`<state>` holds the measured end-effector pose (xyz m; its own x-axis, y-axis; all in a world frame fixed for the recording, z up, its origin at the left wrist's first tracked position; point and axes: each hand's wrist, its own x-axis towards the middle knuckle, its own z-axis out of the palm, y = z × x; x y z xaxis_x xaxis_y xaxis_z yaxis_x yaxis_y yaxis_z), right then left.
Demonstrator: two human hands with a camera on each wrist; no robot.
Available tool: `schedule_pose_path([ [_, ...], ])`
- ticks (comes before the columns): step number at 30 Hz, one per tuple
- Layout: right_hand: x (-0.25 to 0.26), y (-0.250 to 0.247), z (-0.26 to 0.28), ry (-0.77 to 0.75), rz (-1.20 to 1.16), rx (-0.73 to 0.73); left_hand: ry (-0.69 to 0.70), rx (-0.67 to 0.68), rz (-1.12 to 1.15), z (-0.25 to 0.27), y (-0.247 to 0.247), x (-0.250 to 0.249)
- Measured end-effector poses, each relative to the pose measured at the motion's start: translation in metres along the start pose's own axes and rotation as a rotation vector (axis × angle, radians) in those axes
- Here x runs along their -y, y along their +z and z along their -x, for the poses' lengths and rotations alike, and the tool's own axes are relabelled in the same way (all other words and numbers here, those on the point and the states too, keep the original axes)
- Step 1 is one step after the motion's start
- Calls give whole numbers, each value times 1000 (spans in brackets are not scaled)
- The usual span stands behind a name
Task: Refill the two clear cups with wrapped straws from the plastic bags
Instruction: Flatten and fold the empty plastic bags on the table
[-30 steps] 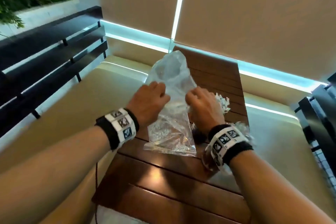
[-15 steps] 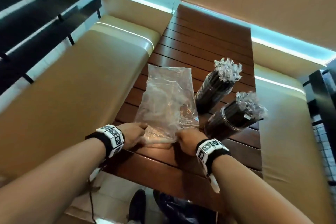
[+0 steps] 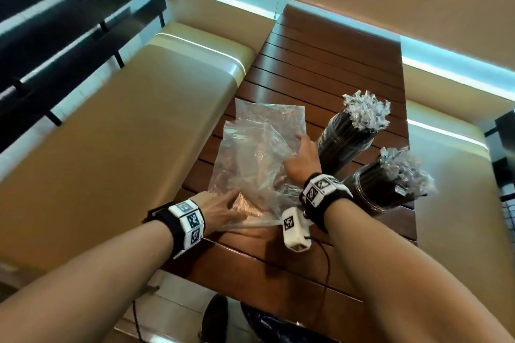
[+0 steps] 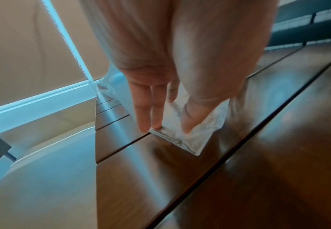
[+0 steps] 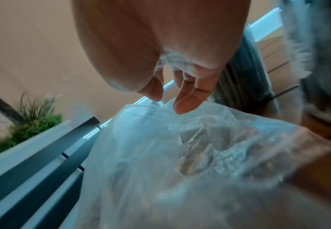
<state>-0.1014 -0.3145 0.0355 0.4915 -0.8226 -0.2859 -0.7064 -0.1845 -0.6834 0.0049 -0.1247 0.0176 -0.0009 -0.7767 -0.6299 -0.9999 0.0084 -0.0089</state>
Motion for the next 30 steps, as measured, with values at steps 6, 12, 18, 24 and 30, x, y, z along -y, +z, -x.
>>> schedule_pose_path([
  [6,10,8,-36,6,496,262,61,69,-64,-4,18,10],
  [12,32,-20,-44,-5,861,315,85,77,-61,-4,23,11],
  [18,63,-30,-46,-230,988,6,96,92,-67,-3,19,13],
  [24,44,28,5,-892,888,63,103,72,-84,-2,22,12],
  [30,-20,49,14,-421,1077,447,99,79,-34,0,21,13],
])
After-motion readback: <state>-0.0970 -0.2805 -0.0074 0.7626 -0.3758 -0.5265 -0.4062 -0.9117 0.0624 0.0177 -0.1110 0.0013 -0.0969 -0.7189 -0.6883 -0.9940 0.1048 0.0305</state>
